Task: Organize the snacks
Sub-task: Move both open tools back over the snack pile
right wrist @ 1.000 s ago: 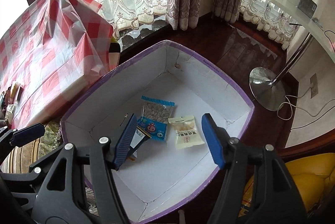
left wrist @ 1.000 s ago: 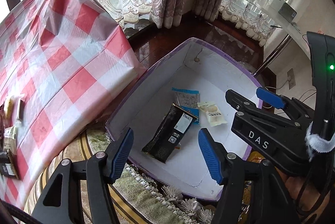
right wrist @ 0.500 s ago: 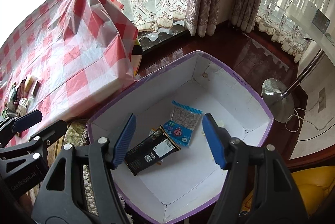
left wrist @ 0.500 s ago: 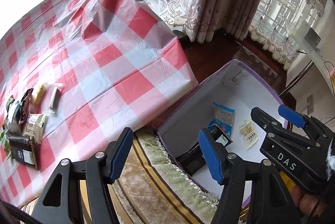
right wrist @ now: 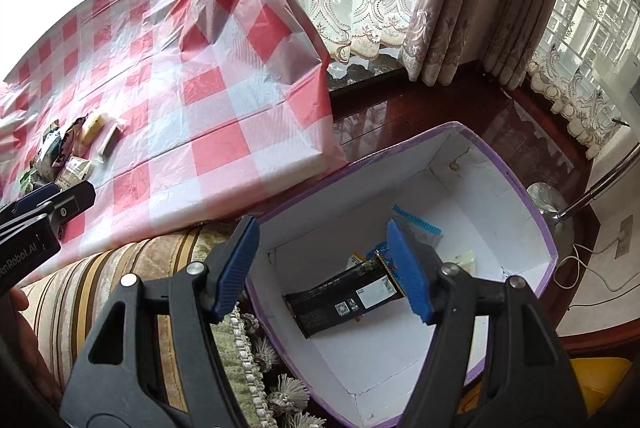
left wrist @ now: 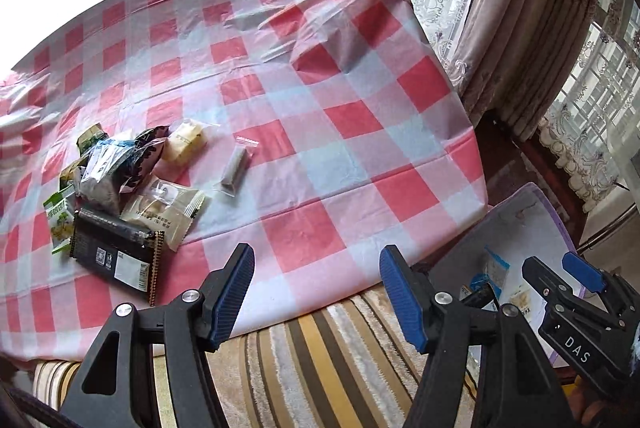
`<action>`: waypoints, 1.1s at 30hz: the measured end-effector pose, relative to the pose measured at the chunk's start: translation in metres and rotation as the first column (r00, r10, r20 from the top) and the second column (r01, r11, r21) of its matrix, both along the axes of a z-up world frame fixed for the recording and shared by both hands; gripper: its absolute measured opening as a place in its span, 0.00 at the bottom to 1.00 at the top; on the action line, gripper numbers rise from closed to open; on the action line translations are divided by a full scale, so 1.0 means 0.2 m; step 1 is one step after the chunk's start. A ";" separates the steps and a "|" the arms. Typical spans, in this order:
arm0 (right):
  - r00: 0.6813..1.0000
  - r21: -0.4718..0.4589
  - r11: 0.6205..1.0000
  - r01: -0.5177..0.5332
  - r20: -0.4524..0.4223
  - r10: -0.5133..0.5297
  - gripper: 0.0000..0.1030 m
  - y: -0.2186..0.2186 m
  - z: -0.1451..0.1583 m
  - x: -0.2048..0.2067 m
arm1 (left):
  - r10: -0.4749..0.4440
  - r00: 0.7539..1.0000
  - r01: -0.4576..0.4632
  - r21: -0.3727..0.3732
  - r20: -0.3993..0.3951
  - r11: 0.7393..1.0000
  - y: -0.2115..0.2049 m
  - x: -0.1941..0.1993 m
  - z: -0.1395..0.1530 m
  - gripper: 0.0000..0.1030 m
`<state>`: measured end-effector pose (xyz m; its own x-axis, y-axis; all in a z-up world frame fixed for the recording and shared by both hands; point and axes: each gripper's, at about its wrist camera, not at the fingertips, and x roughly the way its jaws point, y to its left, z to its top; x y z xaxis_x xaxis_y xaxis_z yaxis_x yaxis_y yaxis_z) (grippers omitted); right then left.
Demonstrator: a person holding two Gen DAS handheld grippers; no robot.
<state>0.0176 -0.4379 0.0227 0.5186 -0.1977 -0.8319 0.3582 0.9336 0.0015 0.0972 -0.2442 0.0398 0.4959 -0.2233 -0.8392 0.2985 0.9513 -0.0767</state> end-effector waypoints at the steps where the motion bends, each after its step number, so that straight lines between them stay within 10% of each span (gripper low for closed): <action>1: 1.000 -0.002 1.000 -0.010 -0.001 0.010 0.68 0.02 0.00 0.01 | 0.011 1.000 -0.011 -0.001 -0.001 1.000 0.03 0.01 0.00 0.64; 17: 0.983 0.014 0.983 -0.184 0.020 0.184 0.72 0.42 0.00 0.27 | 0.212 0.973 -0.216 -0.043 -0.087 0.975 0.48 0.13 -0.08 0.64; 33: 0.940 0.007 0.940 -0.342 -0.008 0.342 0.76 0.72 -0.08 0.53 | 0.450 0.832 -0.533 -0.239 -0.325 0.812 1.08 0.16 -0.28 0.64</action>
